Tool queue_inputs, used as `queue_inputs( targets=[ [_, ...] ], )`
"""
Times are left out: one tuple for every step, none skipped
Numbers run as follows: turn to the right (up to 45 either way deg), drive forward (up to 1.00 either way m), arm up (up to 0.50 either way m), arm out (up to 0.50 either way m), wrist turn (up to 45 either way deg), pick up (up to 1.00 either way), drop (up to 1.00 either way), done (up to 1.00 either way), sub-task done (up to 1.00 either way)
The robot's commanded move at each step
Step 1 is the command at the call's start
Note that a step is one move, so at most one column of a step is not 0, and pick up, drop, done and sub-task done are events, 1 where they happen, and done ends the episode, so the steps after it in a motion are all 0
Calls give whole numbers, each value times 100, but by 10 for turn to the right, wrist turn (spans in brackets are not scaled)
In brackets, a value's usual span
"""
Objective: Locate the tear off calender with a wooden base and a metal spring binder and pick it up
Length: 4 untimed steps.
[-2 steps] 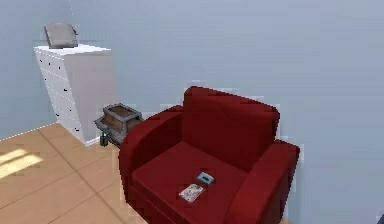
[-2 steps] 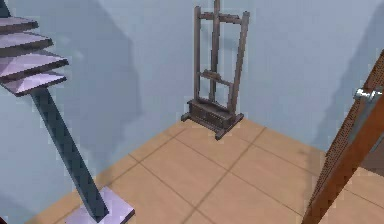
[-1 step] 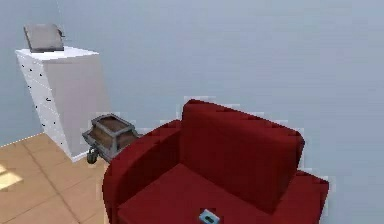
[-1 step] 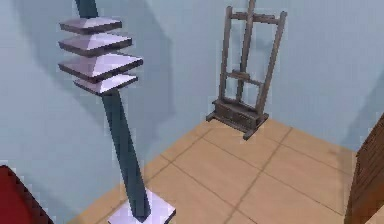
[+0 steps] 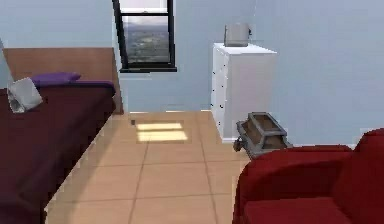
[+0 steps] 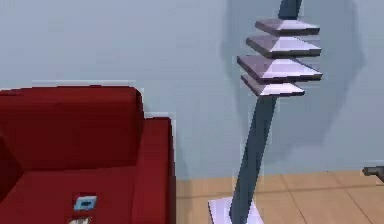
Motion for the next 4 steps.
queue_inputs(
  targets=[
    [-390, 0, 0, 0, 0, 0, 0, 0, 0],
    [0, 0, 50, 0, 0, 0, 0, 0, 0],
    [0, 0, 4, 0, 0, 0, 0, 0, 0],
    [0, 0, 0, 28, 0, 0, 0, 0, 0]
  ],
)
